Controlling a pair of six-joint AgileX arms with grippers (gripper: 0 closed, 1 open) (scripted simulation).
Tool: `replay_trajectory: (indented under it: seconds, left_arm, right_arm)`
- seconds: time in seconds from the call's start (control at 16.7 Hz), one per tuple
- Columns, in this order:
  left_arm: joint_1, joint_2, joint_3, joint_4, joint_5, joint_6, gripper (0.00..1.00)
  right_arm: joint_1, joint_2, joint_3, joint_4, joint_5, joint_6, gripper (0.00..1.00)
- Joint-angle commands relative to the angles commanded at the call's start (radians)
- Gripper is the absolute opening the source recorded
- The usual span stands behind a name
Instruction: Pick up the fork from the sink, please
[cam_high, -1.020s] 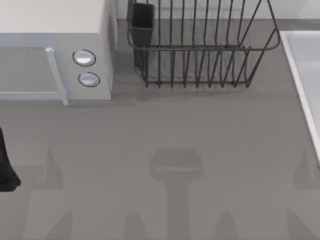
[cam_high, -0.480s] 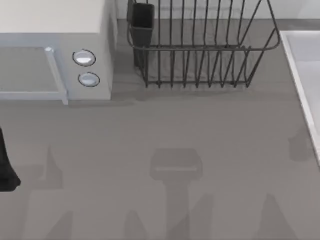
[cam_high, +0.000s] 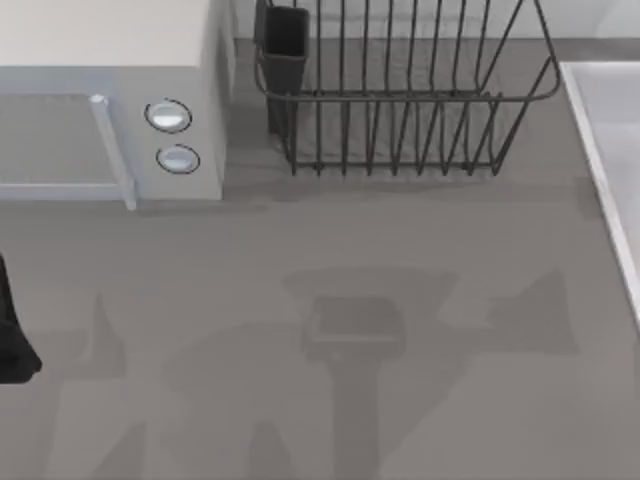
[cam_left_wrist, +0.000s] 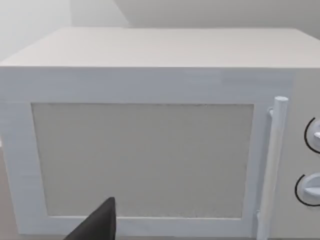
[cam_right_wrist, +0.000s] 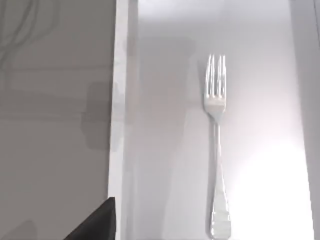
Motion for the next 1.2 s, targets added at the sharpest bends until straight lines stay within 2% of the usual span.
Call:
replay_trajectory:
  seconds: [0.36, 0.66, 0.9, 1.2]
  left_arm:
    - [0.000, 0.000, 0.000, 0.000, 0.000, 0.000, 1.00]
    - [0.000, 0.000, 0.000, 0.000, 0.000, 0.000, 1.00]
    - [0.000, 0.000, 0.000, 0.000, 0.000, 0.000, 1.00]
    - [0.000, 0.000, 0.000, 0.000, 0.000, 0.000, 1.00]
  right_arm:
    - [-0.052, 0.587, 0.525, -0.317, 0.002, -0.046, 1.00]
    - [-0.088, 0.941, 0.836, -0.498, 0.007, -0.066, 1.00]
    - [-0.102, 1.062, 0.948, -0.557, 0.010, -0.071, 1.00]
    - [-0.097, 1.066, 0.949, -0.557, 0.009, -0.070, 1.00]
